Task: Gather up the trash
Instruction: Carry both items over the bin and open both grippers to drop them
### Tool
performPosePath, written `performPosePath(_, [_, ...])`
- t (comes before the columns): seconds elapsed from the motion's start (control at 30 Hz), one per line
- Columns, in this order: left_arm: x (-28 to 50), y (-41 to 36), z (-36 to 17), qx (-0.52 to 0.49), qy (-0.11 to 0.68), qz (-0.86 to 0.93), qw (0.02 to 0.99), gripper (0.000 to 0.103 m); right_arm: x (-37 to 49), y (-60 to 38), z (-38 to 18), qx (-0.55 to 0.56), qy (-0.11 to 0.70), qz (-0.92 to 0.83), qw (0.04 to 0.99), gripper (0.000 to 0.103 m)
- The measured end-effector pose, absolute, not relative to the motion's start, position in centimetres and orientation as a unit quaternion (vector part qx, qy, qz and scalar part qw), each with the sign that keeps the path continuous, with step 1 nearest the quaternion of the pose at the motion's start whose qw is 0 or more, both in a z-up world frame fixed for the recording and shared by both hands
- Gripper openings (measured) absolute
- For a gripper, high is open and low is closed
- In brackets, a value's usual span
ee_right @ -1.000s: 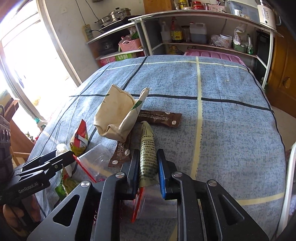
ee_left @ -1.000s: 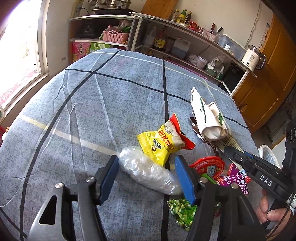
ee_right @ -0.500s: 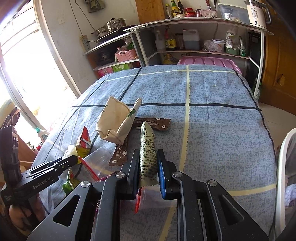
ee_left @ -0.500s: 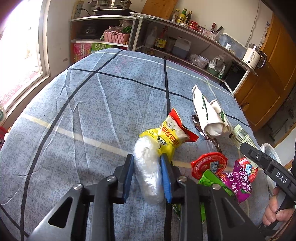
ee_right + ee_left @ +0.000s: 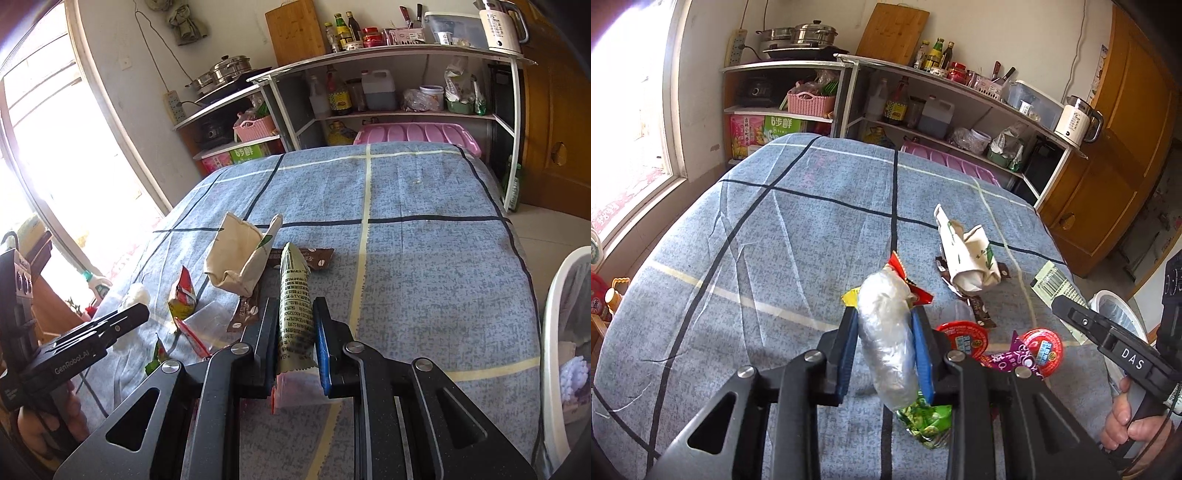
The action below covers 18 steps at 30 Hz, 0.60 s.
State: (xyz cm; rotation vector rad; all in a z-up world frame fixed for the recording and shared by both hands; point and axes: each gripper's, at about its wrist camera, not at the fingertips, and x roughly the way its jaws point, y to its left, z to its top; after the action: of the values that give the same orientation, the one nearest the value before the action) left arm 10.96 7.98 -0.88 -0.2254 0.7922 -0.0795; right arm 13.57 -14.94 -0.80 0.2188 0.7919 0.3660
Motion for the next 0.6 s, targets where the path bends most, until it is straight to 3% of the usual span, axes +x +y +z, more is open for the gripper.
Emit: performPosePath(0.6, [11.0,-2.7,2.7,-0.049,0.355,-0.149,0.922,0.03,9.4,-22.6,2.2,0.112,0.339,0.11,0.928,0.019])
